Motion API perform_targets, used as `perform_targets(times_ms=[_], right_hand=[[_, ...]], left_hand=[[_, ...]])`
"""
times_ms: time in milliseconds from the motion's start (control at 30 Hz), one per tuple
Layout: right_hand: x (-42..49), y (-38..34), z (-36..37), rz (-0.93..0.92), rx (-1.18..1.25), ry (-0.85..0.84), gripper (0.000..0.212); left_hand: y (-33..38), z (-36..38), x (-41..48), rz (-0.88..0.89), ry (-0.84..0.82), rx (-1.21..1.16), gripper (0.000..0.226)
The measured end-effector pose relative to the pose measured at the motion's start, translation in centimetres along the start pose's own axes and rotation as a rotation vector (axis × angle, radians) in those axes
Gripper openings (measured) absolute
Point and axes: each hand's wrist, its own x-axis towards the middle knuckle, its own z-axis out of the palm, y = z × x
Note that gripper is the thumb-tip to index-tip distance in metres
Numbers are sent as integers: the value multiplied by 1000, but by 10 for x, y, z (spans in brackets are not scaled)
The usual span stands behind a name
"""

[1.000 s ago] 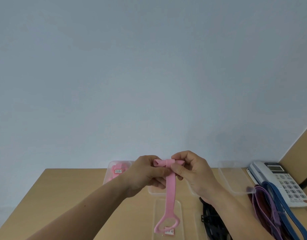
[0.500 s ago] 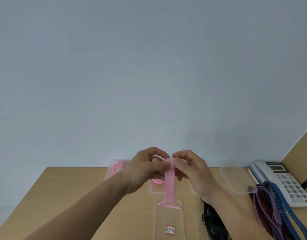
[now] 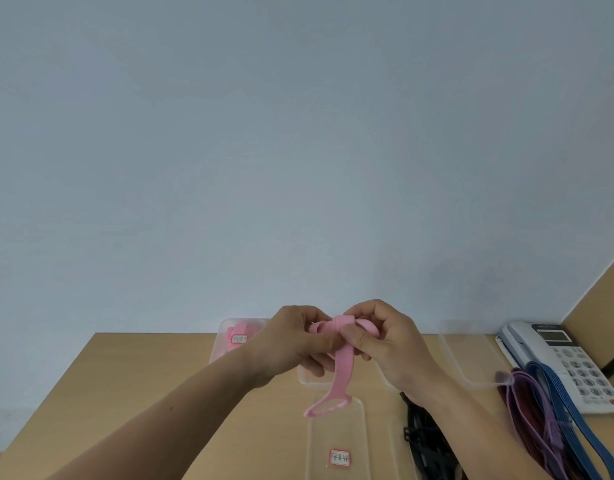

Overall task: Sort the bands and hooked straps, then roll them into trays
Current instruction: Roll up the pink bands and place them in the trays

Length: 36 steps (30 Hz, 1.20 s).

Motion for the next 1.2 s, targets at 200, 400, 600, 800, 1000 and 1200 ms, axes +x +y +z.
perform_targets(times_ms=[200, 400, 600, 800, 1000, 1200], right_hand=[[-3, 3, -1, -18, 28, -21, 26], [-6, 2, 2, -36, 54, -57, 29], [-6, -4, -1, 22, 124, -8, 30], [-4, -7, -1, 138, 71, -6, 40], [-3, -3, -2, 78, 35, 26, 15], [-5, -1, -1, 42, 44, 11, 8]], left_hand=[[6, 1, -6, -17, -60, -166, 37], [6, 5, -5, 5, 28, -230, 31], [3, 6, -5, 59, 77, -235, 34], [1, 10, -2, 155, 142, -131, 33], [-4, 10, -2, 62, 97, -83, 45], [0, 8, -7, 0, 10, -35, 34]])
